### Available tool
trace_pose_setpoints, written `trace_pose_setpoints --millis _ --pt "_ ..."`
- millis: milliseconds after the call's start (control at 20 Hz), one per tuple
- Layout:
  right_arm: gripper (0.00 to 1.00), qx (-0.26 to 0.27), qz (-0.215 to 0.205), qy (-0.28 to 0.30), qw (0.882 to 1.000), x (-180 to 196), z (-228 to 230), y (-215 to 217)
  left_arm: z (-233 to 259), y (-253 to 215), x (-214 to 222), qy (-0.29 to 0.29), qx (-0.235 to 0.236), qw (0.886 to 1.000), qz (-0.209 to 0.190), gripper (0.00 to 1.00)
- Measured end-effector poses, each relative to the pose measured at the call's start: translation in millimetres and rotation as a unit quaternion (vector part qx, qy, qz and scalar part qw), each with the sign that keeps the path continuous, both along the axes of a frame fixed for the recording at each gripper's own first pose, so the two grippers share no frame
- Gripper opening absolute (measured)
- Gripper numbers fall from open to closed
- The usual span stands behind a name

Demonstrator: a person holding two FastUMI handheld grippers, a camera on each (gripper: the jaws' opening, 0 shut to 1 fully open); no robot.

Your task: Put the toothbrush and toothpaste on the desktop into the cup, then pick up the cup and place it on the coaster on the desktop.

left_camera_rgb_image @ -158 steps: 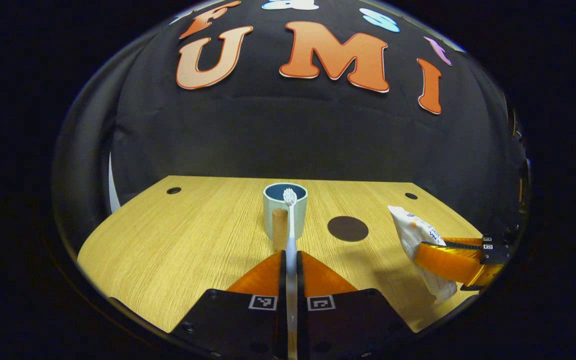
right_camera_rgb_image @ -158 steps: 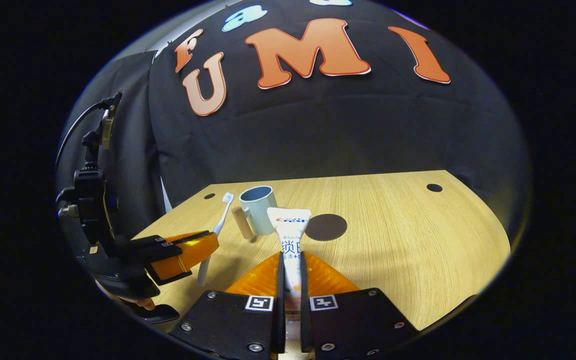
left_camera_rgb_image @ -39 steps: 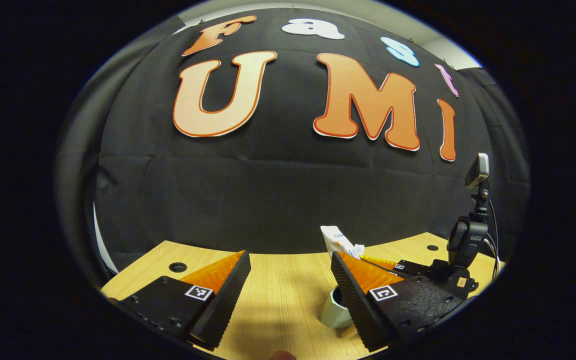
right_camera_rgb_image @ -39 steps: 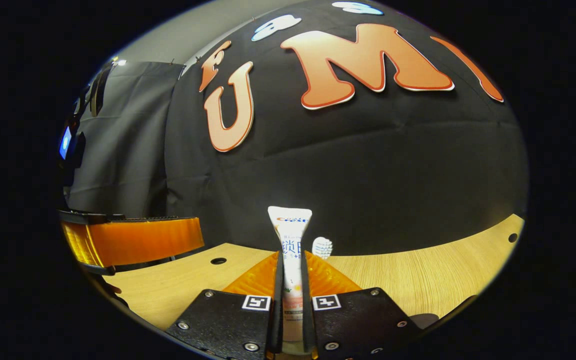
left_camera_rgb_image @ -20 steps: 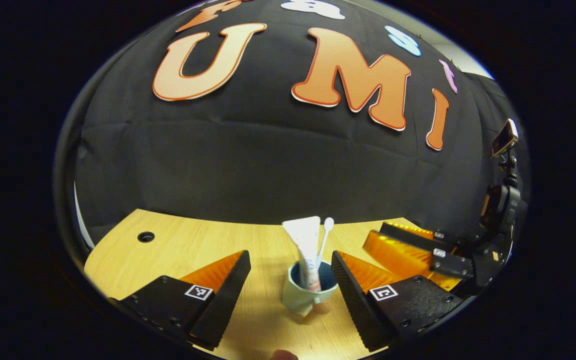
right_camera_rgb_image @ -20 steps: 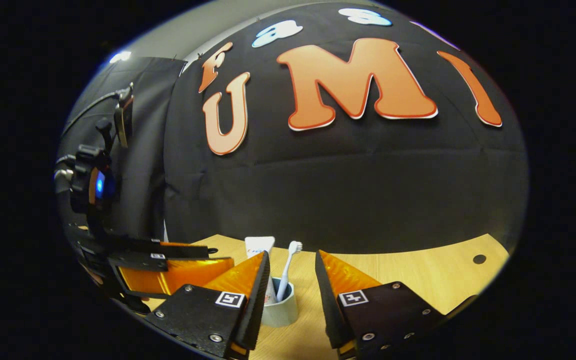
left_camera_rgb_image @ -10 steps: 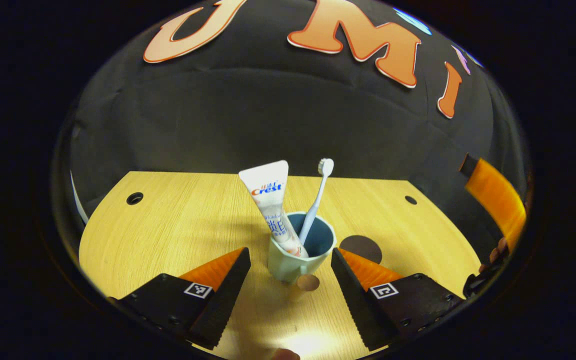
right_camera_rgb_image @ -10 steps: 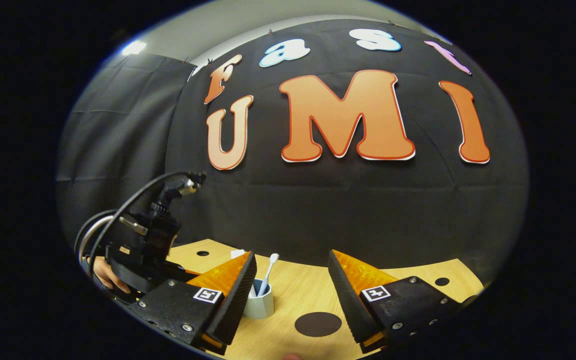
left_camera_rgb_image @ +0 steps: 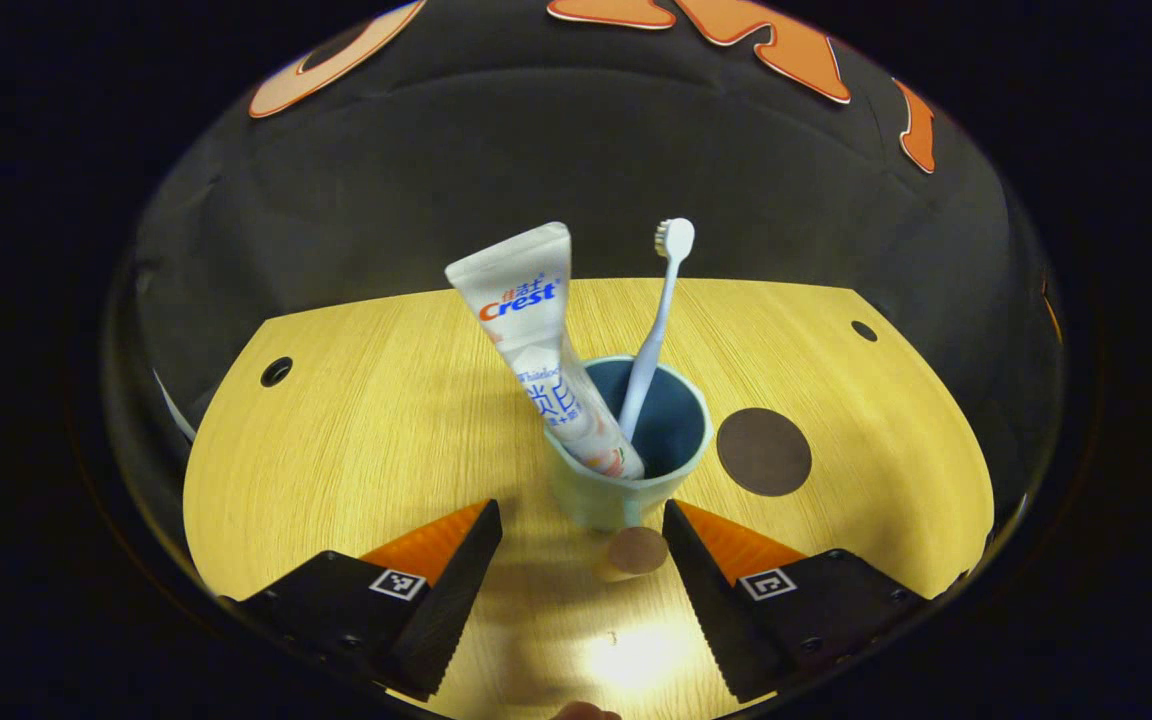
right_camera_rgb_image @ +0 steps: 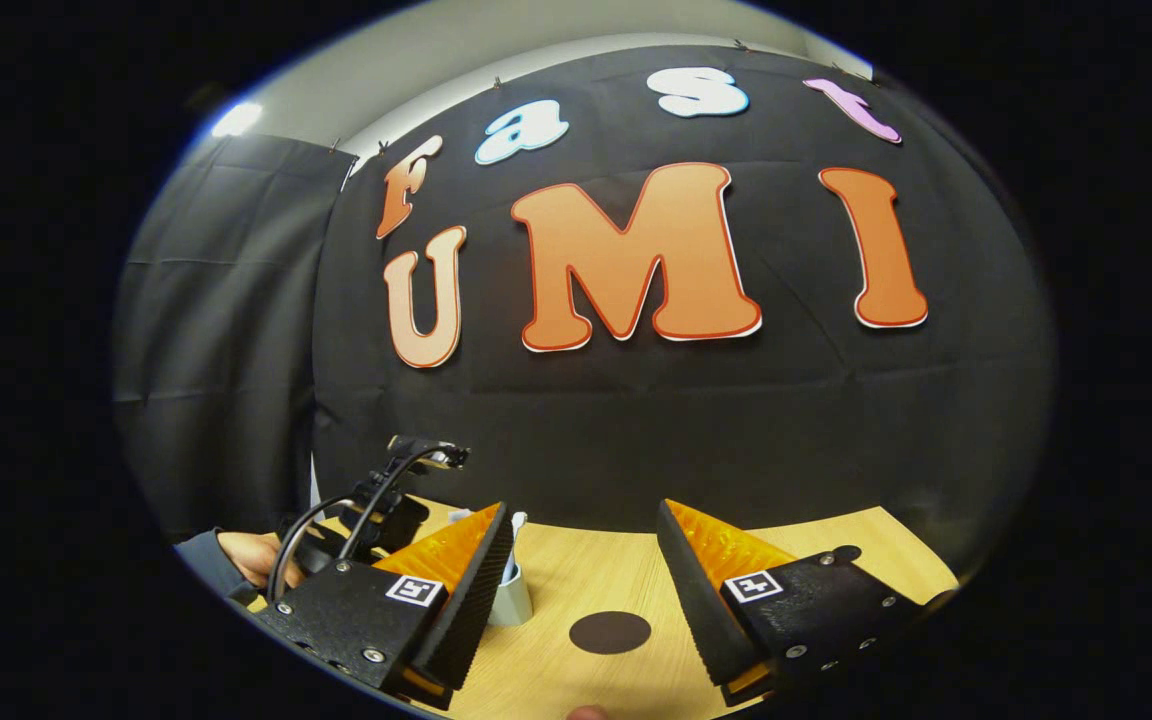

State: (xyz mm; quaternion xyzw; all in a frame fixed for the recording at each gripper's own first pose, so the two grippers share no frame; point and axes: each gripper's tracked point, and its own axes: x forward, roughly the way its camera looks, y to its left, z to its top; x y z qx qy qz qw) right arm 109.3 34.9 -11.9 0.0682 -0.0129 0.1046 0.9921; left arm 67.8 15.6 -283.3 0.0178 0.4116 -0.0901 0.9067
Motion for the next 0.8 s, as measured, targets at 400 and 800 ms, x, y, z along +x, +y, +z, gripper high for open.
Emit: trace_pose_setpoints --millis 400,800 --pt "0.87 -0.016 0.003 -0.003 1.0 -55.6 -1.0 -29.8 -13.0 -22.0 -6.0 0.064 -0.003 0.998 0.014 0.88" --pt "0.87 -0.007 0.001 0.0 1.0 -91.0 -12.8 -53.7 -23.7 -20.5 -3.0 0.087 0.021 0.995 0.046 0.26"
